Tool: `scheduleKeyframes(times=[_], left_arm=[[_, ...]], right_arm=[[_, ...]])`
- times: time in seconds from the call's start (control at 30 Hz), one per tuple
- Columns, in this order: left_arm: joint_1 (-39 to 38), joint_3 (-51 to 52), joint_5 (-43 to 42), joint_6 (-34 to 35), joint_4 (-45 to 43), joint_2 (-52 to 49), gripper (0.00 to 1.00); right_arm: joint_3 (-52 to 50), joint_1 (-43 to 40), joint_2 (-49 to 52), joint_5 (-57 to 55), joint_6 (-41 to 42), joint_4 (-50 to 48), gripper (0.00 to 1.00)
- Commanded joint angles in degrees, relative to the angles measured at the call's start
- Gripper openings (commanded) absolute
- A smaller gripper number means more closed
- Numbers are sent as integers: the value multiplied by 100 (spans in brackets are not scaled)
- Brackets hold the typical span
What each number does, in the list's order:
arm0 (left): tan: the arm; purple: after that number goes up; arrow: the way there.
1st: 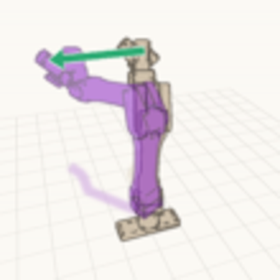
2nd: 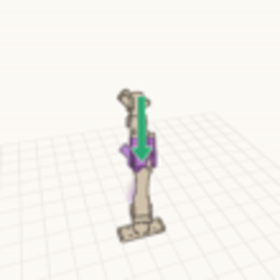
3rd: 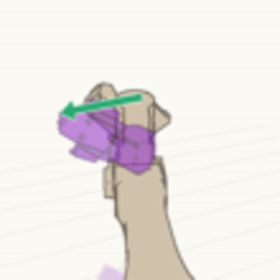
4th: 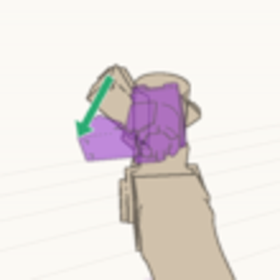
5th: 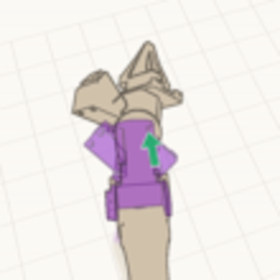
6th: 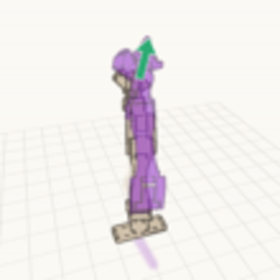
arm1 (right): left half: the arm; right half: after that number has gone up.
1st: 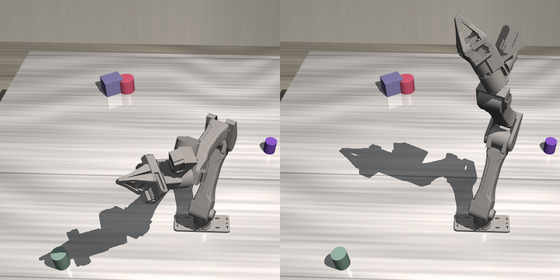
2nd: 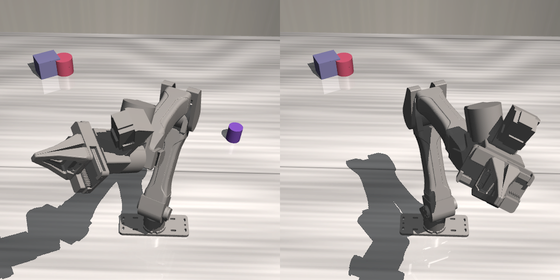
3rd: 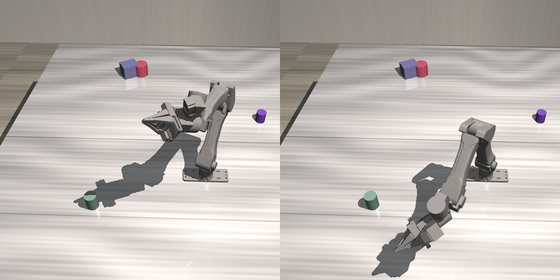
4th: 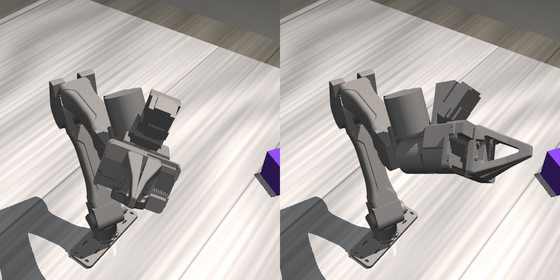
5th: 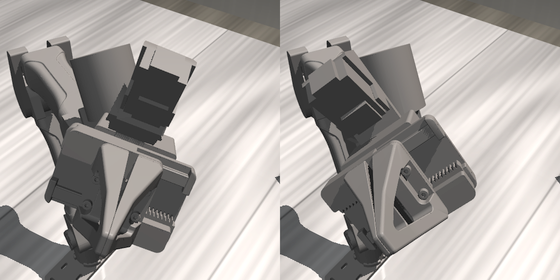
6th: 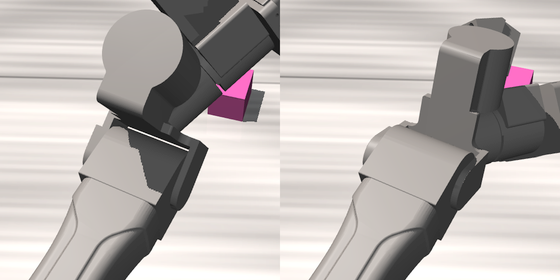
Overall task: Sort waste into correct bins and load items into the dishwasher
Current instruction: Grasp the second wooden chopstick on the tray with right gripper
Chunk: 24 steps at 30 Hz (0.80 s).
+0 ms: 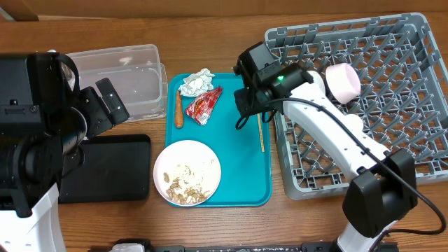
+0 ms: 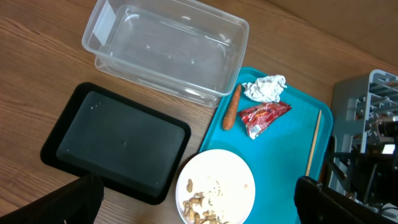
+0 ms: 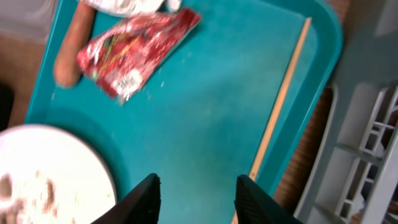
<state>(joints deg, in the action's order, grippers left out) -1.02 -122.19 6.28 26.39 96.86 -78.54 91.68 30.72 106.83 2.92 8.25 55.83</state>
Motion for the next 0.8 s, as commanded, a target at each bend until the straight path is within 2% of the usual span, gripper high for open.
scheduleKeyframes(times=[0.0,0.2,0.5,0.6,0.7,0.77], left_arm=[[35,-22,26,-111,-7,-20,100],[35,-22,26,-111,-7,-20,100],[35,-22,26,-111,-7,-20,100],[35,-22,26,-111,-7,-20,100],[35,-22,26,-111,-7,-20,100],[33,-22,26,-111,-7,-20,100]], right_arm=[[-317,-46,310,-647,726,-149,39],[-540,-46,866,-1198,632,-529,39],[-560,-46,1471,-1335,636,-608,38],[-590,-46,1545,-1259,636,-586,32],[-590,-42,1563,-756,632,-496,16],[-590,-35,1561,-293,555,-450,10]])
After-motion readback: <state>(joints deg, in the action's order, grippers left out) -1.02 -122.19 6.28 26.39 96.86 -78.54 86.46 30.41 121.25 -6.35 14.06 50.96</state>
